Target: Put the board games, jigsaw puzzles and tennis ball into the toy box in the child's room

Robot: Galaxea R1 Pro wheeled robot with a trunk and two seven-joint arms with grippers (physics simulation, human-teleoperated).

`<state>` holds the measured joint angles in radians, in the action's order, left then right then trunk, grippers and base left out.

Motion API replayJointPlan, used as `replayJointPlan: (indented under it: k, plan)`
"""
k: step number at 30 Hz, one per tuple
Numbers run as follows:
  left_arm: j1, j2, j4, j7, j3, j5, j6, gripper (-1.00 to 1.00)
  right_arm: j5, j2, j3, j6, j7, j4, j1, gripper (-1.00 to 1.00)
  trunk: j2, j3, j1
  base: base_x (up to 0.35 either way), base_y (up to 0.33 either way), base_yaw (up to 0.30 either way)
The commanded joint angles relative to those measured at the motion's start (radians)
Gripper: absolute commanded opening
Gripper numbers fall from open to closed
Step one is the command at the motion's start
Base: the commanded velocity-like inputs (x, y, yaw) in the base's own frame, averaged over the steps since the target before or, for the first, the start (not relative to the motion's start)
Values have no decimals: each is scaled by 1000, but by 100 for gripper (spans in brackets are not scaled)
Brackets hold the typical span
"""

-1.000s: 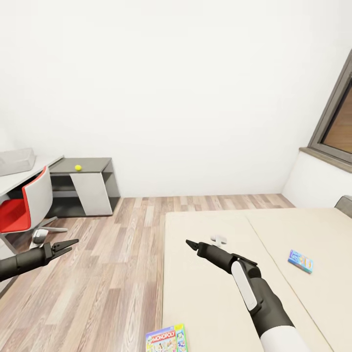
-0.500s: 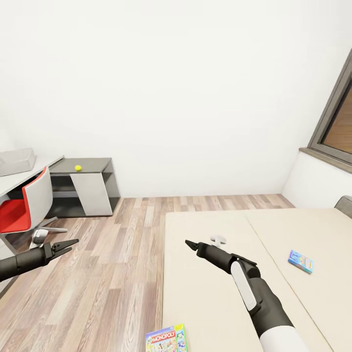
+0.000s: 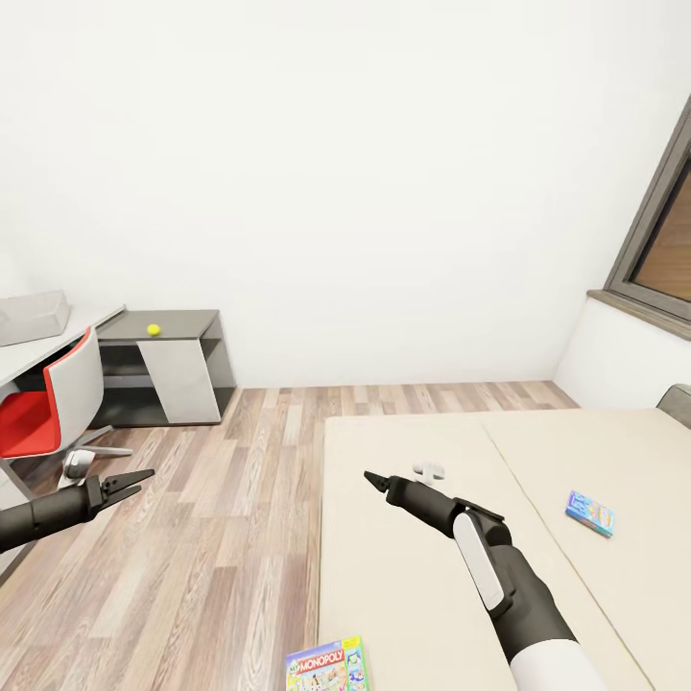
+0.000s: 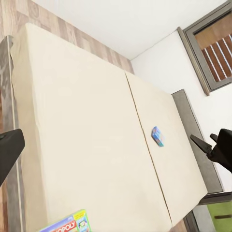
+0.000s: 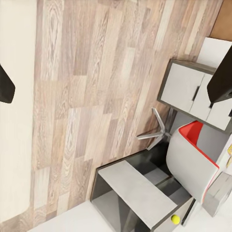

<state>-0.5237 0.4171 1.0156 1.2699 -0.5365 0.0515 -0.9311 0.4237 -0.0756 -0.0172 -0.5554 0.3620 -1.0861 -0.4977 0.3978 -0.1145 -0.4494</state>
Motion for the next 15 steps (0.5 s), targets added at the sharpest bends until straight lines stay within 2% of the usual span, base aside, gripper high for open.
replayJointPlan:
  k: [1, 9, 15]
  plan:
    - [-1, 0, 0, 2, 0, 2, -9, 100, 4, 0, 1, -6, 0, -1, -1, 100, 2, -2, -1, 0, 0, 0]
    - [-1, 5, 0, 3, 0, 3, -10, 100, 6, 0, 2, -6, 0, 0, -1, 100, 2, -2, -1, 0, 3, 0]
    - [-1, 10, -2, 3, 1, 3, -11, 100, 6, 0, 2, -6, 0, -1, -1, 100, 2, -2, -1, 0, 136, 0]
